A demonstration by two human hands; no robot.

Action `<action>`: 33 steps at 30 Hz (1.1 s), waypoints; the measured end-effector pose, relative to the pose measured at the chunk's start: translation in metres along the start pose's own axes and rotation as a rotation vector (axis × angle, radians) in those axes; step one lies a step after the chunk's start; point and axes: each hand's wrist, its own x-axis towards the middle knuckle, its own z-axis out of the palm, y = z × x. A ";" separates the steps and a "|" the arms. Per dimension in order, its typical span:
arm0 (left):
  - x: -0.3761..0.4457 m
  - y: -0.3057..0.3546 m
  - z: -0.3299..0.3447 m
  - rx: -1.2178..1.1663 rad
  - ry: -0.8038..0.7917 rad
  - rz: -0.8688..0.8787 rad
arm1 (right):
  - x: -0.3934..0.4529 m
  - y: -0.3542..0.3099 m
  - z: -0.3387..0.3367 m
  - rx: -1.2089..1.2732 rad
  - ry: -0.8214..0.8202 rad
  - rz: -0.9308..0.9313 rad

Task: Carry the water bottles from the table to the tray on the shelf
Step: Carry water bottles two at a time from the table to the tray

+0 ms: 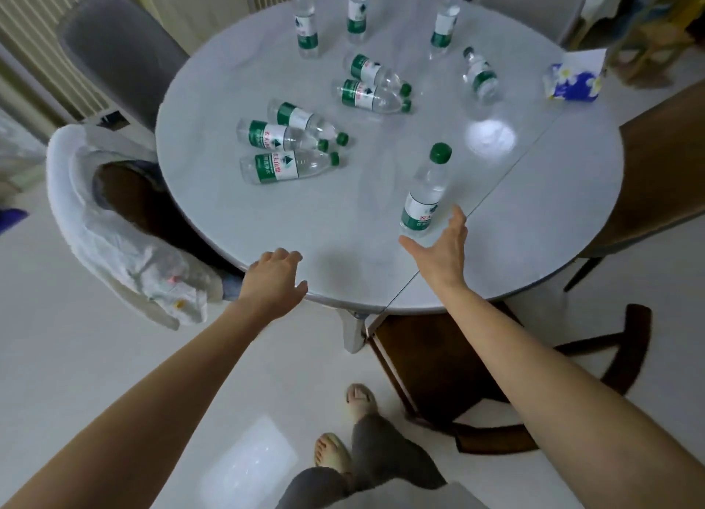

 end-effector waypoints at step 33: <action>0.315 -0.120 -0.053 -0.057 -0.079 0.349 | 0.125 -0.098 0.201 0.300 0.170 0.426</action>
